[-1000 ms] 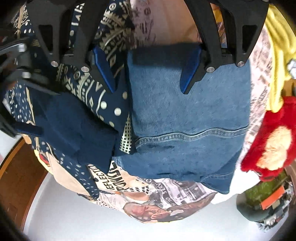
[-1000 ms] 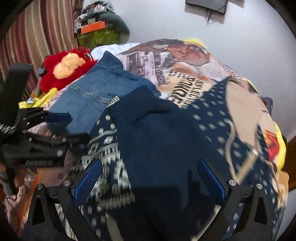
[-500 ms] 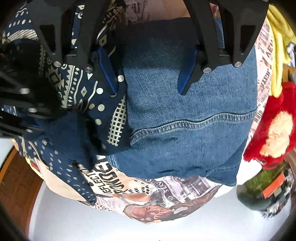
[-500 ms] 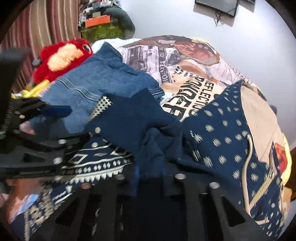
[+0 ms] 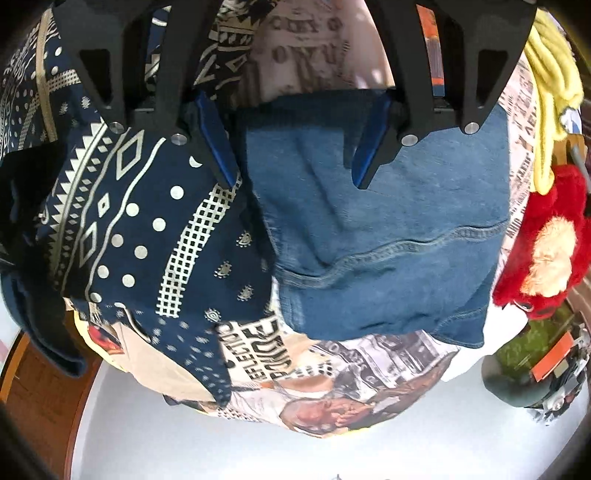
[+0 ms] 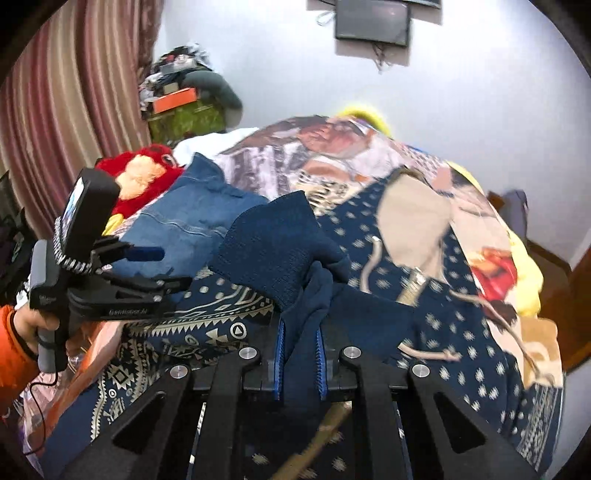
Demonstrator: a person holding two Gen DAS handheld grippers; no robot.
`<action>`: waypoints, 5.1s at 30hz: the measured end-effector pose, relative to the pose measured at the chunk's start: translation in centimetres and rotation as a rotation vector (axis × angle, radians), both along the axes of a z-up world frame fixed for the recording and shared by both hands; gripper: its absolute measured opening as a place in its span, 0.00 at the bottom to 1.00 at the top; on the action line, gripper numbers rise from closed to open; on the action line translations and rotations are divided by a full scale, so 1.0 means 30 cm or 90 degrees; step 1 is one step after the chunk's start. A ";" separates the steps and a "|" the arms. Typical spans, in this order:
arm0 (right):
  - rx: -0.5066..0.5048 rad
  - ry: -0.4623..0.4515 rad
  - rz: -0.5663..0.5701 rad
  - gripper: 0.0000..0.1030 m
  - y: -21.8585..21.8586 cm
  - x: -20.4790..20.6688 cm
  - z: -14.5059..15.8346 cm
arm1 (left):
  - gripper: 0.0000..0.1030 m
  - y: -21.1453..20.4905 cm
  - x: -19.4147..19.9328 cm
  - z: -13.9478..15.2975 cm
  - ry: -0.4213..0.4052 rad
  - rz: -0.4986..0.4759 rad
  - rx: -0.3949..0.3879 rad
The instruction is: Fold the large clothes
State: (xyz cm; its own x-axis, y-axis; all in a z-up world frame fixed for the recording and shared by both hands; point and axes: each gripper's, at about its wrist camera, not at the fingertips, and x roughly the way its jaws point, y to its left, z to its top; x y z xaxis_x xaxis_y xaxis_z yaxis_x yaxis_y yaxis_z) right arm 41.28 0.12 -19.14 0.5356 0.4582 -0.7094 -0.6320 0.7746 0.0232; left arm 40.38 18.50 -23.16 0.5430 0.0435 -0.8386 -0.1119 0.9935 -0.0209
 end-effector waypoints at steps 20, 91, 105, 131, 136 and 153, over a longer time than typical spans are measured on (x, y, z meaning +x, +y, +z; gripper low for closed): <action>0.012 0.026 -0.107 0.11 -0.216 0.095 -0.063 | 0.69 -0.050 0.099 -0.151 0.042 0.035 0.017; -0.185 0.052 -0.303 0.84 -0.780 -0.042 -0.284 | 0.44 -0.093 -0.006 -0.165 0.073 0.000 0.052; 0.072 0.151 -0.423 0.84 -1.303 -0.124 -0.148 | 0.59 -0.157 -0.044 -0.038 0.050 -0.010 0.101; 0.280 0.231 -0.546 0.07 -1.477 0.189 -0.373 | 0.94 -0.480 0.106 -0.096 0.016 -0.054 -0.038; 0.290 0.130 -0.500 0.06 -1.423 0.119 -0.152 | 0.94 -0.430 0.054 -0.027 -0.013 -0.031 -0.030; 0.204 0.093 -0.227 0.06 -0.602 0.022 0.109 | 0.94 -0.205 -0.277 0.222 -0.099 0.009 0.002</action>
State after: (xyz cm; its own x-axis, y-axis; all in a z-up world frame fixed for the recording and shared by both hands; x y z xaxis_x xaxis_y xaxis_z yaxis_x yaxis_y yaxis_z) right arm 41.93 -17.94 -15.89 0.6039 0.4722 -0.6421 -0.3011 0.8811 0.3647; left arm 32.08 12.35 -16.51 0.6657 0.0549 -0.7442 -0.1217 0.9919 -0.0357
